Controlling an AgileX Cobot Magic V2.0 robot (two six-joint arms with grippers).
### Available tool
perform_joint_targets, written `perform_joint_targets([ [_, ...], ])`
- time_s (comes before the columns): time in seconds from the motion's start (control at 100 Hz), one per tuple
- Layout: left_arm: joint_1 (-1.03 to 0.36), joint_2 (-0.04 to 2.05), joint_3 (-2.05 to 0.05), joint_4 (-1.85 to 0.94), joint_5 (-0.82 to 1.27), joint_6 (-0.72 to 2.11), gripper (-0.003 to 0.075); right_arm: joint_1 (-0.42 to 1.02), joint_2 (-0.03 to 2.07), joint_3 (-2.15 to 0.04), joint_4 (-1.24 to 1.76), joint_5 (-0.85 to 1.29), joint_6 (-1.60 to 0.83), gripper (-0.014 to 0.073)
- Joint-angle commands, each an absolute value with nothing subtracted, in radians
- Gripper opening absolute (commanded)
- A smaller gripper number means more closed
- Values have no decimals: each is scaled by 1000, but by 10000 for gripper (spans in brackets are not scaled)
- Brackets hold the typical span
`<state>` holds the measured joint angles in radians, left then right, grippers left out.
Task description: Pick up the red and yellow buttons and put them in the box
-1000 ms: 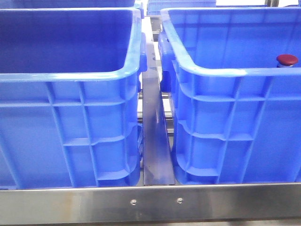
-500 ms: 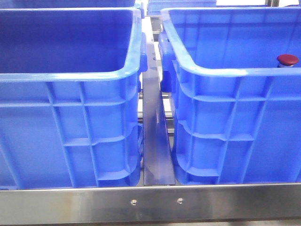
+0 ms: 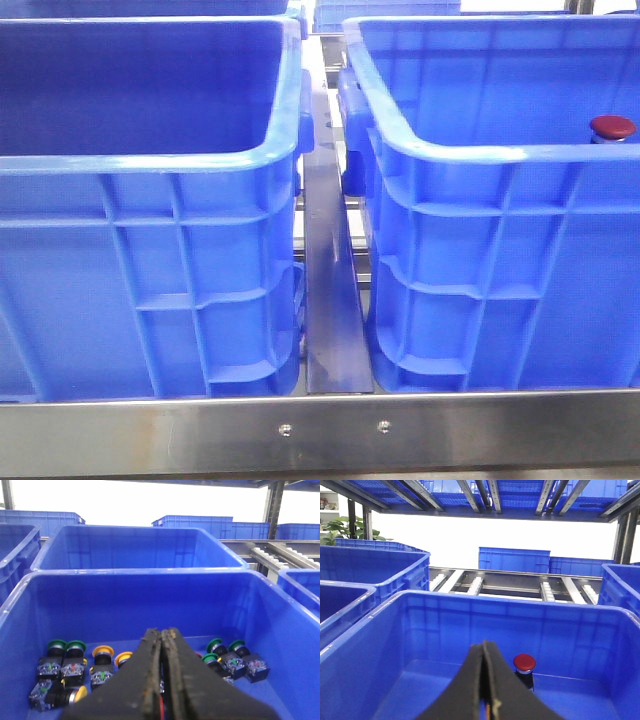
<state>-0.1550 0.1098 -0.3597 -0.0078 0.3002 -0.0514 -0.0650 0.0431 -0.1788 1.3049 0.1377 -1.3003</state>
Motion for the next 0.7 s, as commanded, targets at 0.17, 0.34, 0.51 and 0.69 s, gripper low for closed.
perform_joint_targets([
  [0.17,-43,119,-349,-11,239,-58,-20,-69,55,-204,1316,123,-1307,-69],
  [0.34,26,107,-244,-23,132,-58,-20,-69,55,-204,1316,123,-1307,-69],
  [0.51,32,32,-87,-23,75,-43,-20,-69,55,-204,1316,123,-1307,-69],
  [0.69,32,-36,11,-17,52,-12,-20,-69,55,-204,1316,124,-1307,-69],
])
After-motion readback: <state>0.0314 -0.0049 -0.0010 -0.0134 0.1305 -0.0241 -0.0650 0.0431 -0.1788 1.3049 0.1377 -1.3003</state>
